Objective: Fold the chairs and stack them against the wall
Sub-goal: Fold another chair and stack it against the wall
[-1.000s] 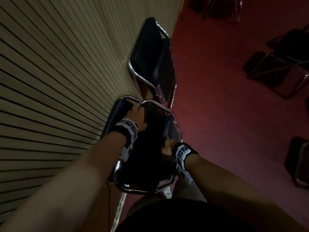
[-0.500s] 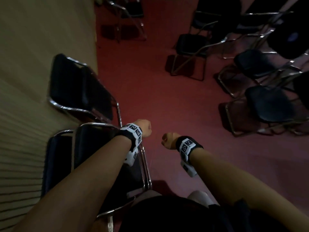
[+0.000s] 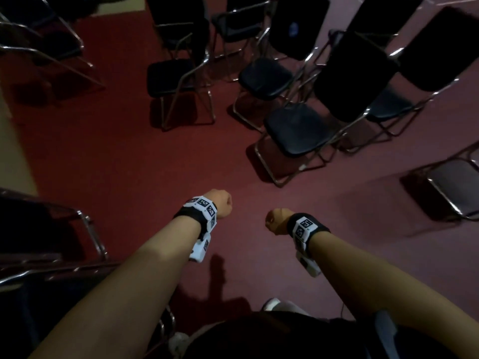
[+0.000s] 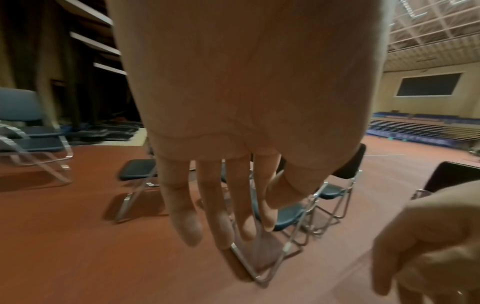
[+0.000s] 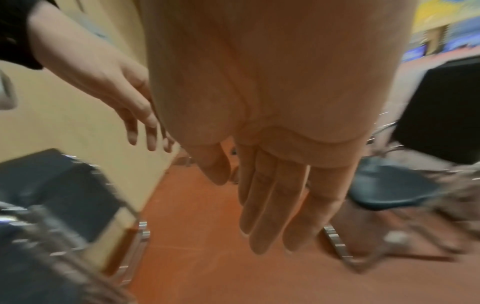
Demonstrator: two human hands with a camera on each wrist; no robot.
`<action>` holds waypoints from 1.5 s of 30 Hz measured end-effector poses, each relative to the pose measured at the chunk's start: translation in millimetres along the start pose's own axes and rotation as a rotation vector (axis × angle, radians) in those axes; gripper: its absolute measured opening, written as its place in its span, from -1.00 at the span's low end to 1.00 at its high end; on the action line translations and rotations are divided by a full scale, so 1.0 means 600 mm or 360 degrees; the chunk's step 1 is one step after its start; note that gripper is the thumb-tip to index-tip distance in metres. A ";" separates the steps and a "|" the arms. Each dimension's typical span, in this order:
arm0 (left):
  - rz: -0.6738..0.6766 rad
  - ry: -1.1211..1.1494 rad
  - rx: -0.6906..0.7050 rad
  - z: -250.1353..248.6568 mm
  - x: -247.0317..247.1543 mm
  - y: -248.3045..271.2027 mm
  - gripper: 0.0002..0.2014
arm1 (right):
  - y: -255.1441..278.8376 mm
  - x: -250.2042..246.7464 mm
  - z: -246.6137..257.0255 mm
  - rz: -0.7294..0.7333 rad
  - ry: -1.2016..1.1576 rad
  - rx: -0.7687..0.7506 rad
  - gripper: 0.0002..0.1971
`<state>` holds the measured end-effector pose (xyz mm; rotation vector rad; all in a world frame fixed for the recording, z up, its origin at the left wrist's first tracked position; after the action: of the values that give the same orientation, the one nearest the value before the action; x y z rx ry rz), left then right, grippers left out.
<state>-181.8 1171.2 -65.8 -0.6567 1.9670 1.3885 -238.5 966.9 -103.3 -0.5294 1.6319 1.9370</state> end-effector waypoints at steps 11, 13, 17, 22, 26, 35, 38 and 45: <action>-0.0047 -0.0206 0.0199 -0.270 -0.114 -0.205 -0.73 | 0.009 -0.152 -0.340 -0.0174 -0.0271 0.0281 -0.64; -0.0021 -0.0245 0.0212 -0.286 -0.131 -0.248 -0.73 | -0.003 -0.172 -0.365 -0.0194 -0.0291 0.0291 -0.64; 0.0018 -0.0349 0.0232 -0.312 -0.168 -0.342 -0.73 | -0.036 -0.212 -0.410 -0.0193 -0.0304 0.0338 -0.64; 0.0025 -0.0261 0.0369 -0.351 -0.257 -0.502 -0.76 | -0.111 -0.310 -0.481 -0.0196 -0.0324 0.0481 -0.63; 0.0024 -0.0210 0.0429 -0.370 -0.341 -0.611 -0.74 | -0.171 -0.425 -0.501 -0.0254 -0.0350 0.0507 -0.63; 0.0098 -0.0056 0.0358 -0.413 -0.485 -0.845 -0.78 | -0.307 -0.695 -0.578 -0.0524 -0.0306 0.0426 -0.65; 0.0127 0.0061 0.0260 -0.428 -0.514 -0.920 -0.78 | -0.381 -0.772 -0.647 -0.0529 -0.0251 0.0436 -0.66; 0.0089 0.0542 -0.0117 -0.466 -0.598 -1.048 -0.84 | -0.538 -0.983 -0.768 -0.0654 -0.0176 0.0386 -0.53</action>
<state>446.5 719.5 -129.8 -0.9298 2.2178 1.4650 399.4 460.3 -73.6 -0.5933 1.5201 1.4246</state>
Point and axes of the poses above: each hand's wrist, its own y-axis away from the middle knuckle, its own x-axis out of the palm, z = x × y, the point moved 2 cm from there along -y, towards the middle knuckle, and after that the axes turned 1 degree about z, right-handed, at the moved point
